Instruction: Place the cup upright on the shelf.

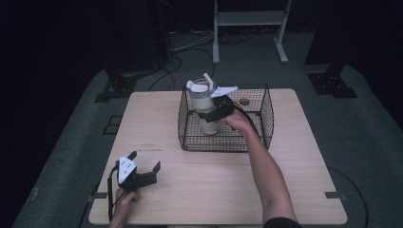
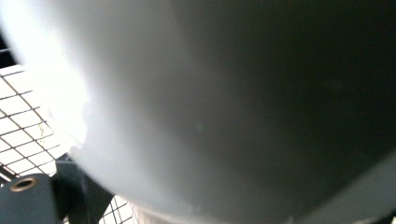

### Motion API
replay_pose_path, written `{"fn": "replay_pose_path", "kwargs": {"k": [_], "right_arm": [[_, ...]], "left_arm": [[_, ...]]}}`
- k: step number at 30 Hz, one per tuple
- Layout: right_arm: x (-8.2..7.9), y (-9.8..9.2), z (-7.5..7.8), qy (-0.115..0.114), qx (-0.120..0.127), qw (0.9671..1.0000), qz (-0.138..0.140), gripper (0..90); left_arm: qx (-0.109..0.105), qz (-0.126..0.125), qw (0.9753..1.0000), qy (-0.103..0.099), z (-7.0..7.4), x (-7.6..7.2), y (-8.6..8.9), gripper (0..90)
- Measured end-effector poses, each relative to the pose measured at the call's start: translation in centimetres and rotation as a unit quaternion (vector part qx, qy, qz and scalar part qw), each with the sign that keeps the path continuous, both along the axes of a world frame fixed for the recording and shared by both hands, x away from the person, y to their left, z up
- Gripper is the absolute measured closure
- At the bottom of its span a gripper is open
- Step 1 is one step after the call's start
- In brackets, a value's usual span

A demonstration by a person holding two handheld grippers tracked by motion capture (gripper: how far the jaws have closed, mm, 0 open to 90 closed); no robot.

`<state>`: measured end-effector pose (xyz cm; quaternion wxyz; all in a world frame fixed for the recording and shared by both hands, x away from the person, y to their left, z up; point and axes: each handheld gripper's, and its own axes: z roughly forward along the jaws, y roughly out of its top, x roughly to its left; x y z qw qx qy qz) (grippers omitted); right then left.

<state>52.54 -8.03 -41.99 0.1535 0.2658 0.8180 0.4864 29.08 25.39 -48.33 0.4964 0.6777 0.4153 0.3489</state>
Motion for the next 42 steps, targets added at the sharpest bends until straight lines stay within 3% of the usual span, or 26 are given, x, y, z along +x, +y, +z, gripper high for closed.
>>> {"fn": "replay_pose_path", "kwargs": {"k": [7, 42], "right_arm": [[-0.2, -0.7, -0.2, -0.006, 0.003, 1.0000, 0.006, 7.7], [-1.7, -3.2, 0.1, -0.015, -0.041, 0.9990, 0.008, 8.1]], "left_arm": [[-0.001, 0.000, 1.0000, 0.000, 0.0, 0.0, 0.0, 0.0], [0.002, 0.001, 1.0000, 0.001, 0.0, 0.0, -0.1, 0.0]]}}
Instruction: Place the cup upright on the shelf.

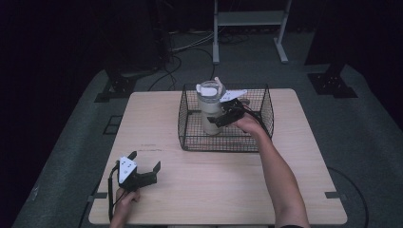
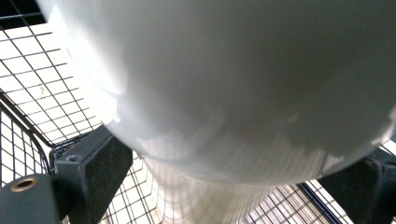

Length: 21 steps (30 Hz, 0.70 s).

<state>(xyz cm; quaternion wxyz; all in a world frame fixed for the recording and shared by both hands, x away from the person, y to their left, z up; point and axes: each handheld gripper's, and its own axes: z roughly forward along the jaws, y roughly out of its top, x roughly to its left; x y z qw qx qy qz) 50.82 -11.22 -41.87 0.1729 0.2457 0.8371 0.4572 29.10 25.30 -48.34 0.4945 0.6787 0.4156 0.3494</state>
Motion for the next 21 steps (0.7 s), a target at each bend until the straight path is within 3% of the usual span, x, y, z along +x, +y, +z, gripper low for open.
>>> {"fn": "replay_pose_path", "kwargs": {"k": [8, 21], "right_arm": [[-0.5, -0.4, 0.4, -0.002, -0.015, 0.9999, -0.003, 8.5], [-1.2, -1.6, 1.3, -0.006, -0.018, 0.9997, -0.013, 8.8]], "left_arm": [[0.001, 0.000, 1.0000, 0.000, 0.0, 0.0, 0.0, 0.0], [0.003, 0.003, 1.0000, 0.000, 0.0, 0.1, 0.0, 0.0]]}}
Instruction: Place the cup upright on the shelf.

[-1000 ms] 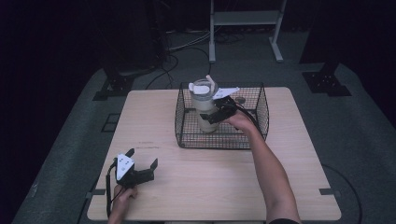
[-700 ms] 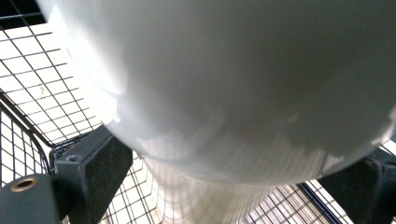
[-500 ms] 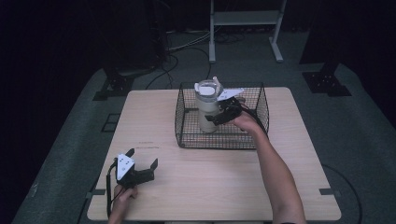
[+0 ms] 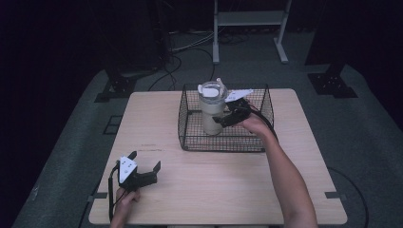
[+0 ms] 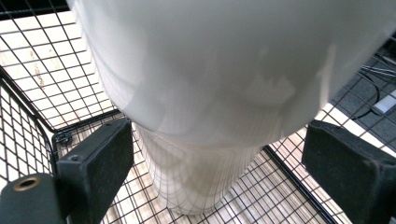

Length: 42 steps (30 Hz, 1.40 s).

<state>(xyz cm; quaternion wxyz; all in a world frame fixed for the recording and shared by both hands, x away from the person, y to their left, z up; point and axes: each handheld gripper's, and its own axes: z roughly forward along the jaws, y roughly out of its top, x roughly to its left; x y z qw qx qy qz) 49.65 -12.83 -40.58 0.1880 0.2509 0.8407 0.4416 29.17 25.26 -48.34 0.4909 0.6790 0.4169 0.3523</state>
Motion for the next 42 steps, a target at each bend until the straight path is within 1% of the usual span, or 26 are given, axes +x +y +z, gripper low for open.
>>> {"fn": "replay_pose_path", "kwargs": {"k": [4, 9, 16, 21, 28, 36, 42], "right_arm": [[-0.2, -0.3, 0.5, 0.005, 0.000, 1.0000, -0.001, 8.8], [-0.5, -0.6, 1.0, 0.015, 0.006, 0.9999, -0.006, 8.7], [-1.1, -1.1, 1.6, 0.020, 0.001, 0.9998, -0.006, 8.7], [-1.4, -1.4, 2.0, 0.018, -0.002, 0.9998, -0.009, 8.7], [-1.9, -2.3, 2.9, 0.019, -0.001, 0.9997, -0.019, 8.7], [-2.4, -3.0, 3.6, 0.015, -0.007, 0.9996, -0.024, 8.7], [-2.8, -3.3, 4.1, 0.014, -0.003, 0.9996, -0.025, 8.7]], "left_arm": [[0.000, 0.001, 1.0000, -0.001, 0.0, 0.0, -0.1, 0.0], [0.001, 0.001, 1.0000, 0.000, 0.0, 0.0, -0.1, 0.0], [0.001, -0.001, 1.0000, -0.001, 0.0, 0.0, -0.1, 0.0], [0.001, -0.002, 1.0000, -0.001, 0.0, 0.0, -0.1, 0.0], [0.001, -0.003, 1.0000, -0.001, 0.0, 0.0, -0.1, 0.0], [0.001, -0.003, 1.0000, -0.001, 0.0, 0.0, -0.1, 0.0], [0.001, -0.003, 1.0000, -0.001, 0.0, 0.0, -0.1, 0.0]]}}
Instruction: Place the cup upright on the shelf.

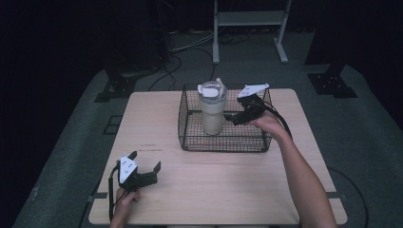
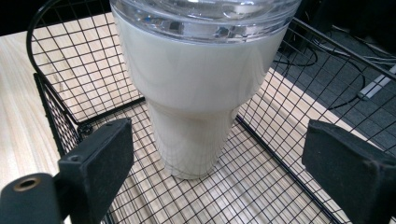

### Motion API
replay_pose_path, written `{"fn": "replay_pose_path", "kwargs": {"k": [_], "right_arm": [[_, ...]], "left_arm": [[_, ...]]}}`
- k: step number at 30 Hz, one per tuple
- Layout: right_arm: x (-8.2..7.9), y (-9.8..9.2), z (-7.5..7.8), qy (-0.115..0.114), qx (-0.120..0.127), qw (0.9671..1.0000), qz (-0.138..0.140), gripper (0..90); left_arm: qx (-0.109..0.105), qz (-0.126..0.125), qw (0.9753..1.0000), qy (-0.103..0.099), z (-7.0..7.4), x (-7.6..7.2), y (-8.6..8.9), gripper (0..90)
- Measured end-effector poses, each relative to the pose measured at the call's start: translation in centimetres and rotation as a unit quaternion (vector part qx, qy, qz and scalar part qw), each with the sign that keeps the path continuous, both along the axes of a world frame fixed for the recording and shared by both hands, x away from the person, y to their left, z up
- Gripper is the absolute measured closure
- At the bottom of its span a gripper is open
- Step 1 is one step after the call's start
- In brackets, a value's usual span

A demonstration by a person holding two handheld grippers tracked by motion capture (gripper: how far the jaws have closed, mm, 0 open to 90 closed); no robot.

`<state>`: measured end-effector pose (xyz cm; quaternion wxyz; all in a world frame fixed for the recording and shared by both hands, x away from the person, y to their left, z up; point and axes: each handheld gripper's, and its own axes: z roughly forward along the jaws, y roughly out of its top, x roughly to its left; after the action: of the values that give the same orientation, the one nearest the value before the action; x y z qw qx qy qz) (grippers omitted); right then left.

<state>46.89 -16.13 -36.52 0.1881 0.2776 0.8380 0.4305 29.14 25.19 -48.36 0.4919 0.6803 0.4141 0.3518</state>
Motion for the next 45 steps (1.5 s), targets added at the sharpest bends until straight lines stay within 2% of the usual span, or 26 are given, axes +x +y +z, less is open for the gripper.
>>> {"fn": "replay_pose_path", "kwargs": {"k": [3, 25, 45], "right_arm": [[-0.2, -0.2, 0.4, -0.001, -0.006, 1.0000, 0.000, 8.7], [-2.3, -1.7, 2.2, -0.014, -0.002, 0.9999, 0.001, 8.7], [-4.4, -3.2, 2.1, -0.015, 0.004, 0.9999, 0.006, 8.7]], "left_arm": [[0.000, 0.000, 1.0000, 0.000, 0.0, 0.0, 0.0, 0.0], [0.000, 0.000, 1.0000, 0.000, 0.0, 0.0, 0.0, 0.0], [0.001, 0.000, 1.0000, 0.000, 0.0, 0.0, 0.0, 0.0]]}}
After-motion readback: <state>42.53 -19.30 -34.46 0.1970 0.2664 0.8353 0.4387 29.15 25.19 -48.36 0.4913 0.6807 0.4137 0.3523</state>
